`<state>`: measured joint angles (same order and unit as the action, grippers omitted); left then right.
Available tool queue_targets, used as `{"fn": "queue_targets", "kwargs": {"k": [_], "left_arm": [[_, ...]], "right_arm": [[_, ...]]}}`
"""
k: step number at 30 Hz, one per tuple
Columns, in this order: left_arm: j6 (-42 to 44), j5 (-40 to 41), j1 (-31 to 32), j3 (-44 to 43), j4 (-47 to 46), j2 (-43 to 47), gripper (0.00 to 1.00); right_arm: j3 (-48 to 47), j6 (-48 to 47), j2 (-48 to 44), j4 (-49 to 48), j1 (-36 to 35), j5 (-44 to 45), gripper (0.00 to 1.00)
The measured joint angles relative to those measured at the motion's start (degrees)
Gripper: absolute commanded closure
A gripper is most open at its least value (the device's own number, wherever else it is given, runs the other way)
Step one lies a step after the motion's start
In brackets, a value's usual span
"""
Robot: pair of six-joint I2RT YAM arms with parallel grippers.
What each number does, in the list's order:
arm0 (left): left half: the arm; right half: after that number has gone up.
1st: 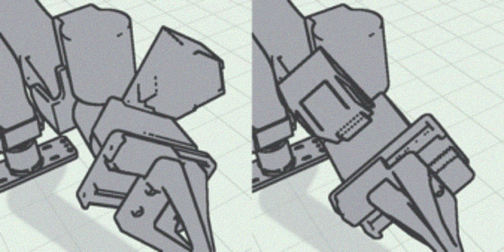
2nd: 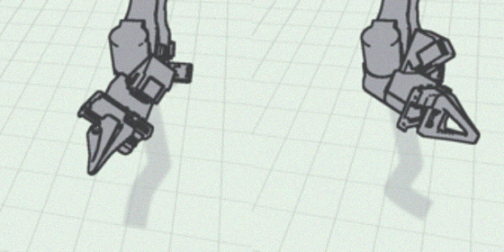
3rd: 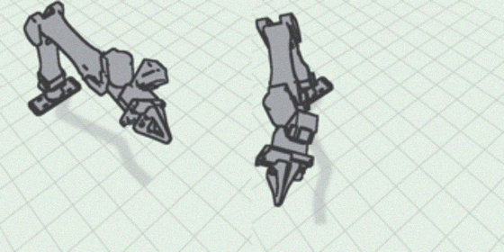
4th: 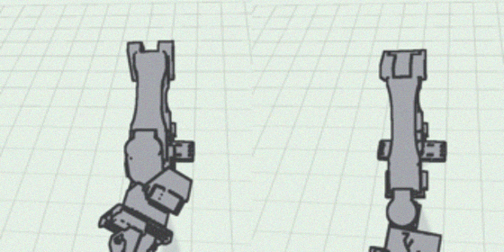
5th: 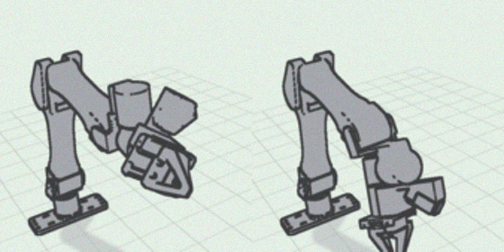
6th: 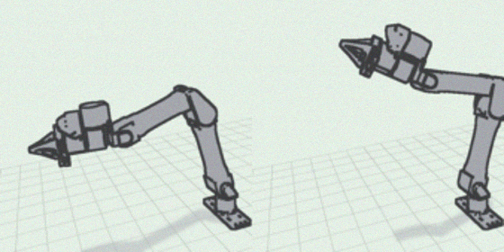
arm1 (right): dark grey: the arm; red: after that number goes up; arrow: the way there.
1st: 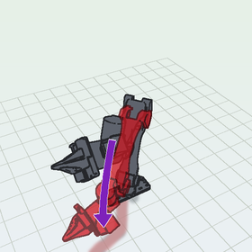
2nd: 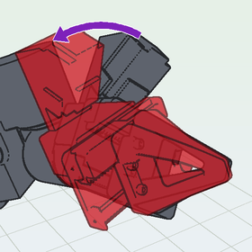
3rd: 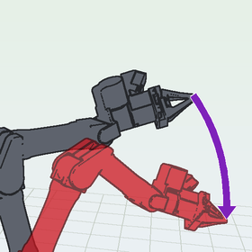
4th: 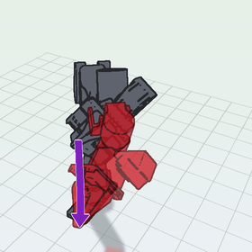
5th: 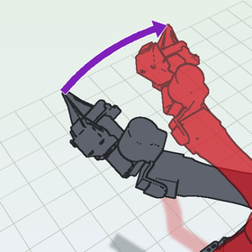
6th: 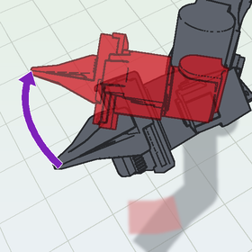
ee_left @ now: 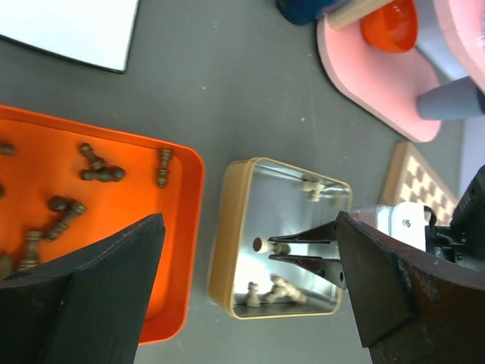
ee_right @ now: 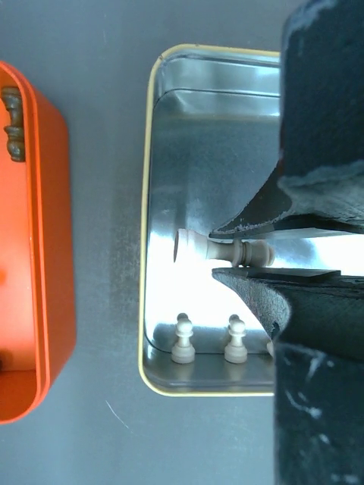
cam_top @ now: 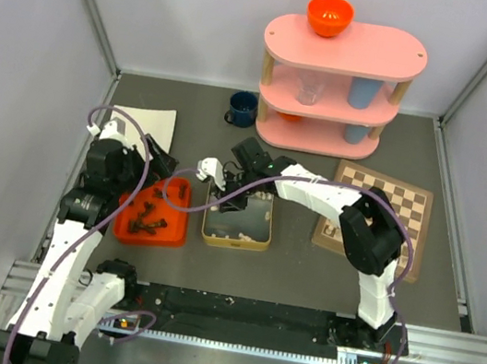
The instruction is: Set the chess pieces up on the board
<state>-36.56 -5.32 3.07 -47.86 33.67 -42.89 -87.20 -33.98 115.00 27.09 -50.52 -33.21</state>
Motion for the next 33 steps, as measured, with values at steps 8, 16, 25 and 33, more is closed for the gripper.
{"fn": "queue_targets", "kwargs": {"k": [8,16,25,33], "left_arm": [[-8.6,-8.9,-0.4,5.2,-6.0,0.9,0.04],[-14.8,-18.0,-0.4,11.8,-11.0,-0.6,0.03],[-18.8,-27.5,-0.4,11.1,-21.7,-4.0,0.16],[-29.2,-42.7,1.5,17.2,-42.5,-14.2,0.27]], "right_arm": [[0.2,-1.0,-1.3,6.7,1.2,-3.8,0.96],[0.2,-0.7,-6.3,9.4,7.1,-10.2,0.96],[-0.2,1.3,-6.9,11.2,8.2,-14.3,0.96],[-4.4,7.7,-7.4,11.1,10.6,-21.7,0.96]]}}
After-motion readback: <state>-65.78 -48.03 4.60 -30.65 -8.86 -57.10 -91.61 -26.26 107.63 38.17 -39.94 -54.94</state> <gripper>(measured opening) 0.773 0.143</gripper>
